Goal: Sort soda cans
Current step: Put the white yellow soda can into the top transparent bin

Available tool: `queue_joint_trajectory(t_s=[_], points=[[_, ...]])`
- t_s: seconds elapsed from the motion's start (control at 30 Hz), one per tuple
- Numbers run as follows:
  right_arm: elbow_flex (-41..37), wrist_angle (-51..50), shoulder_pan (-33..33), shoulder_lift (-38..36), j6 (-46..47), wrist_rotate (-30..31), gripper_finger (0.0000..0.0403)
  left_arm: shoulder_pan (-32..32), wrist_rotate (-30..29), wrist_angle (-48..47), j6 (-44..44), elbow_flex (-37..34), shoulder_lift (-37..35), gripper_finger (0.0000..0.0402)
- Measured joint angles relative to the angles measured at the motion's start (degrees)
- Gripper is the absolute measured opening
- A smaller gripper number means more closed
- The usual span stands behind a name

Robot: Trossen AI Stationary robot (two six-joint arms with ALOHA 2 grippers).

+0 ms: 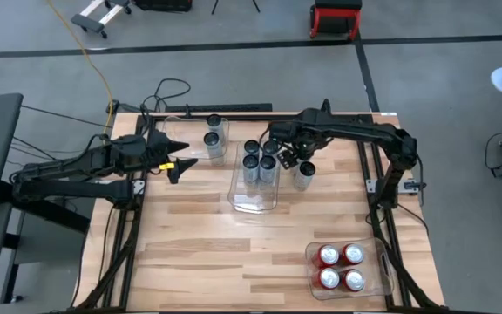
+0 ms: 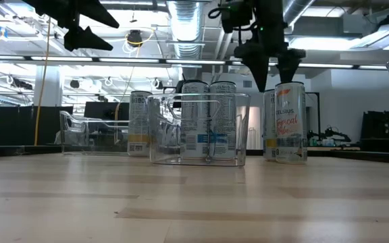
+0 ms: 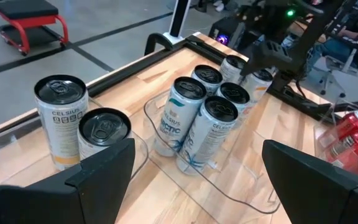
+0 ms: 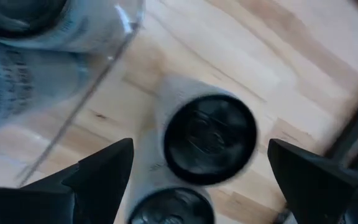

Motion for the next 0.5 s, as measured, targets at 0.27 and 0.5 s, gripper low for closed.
queue_joint_trajectory(t_s=[0.27, 0.5], points=[[-3.58, 4.67, -4.72, -0.52, -4.35, -4.86, 0.0388, 0.00, 0.01, 0.00, 0.38, 0.00, 0.00, 0.0348], [-8.52, 10.73, -6.50, -0.50, -6.59, -9.33, 0.0368, 0.02, 0.06, -0.14, -0.56, 0.00, 0.00, 0.0348]])
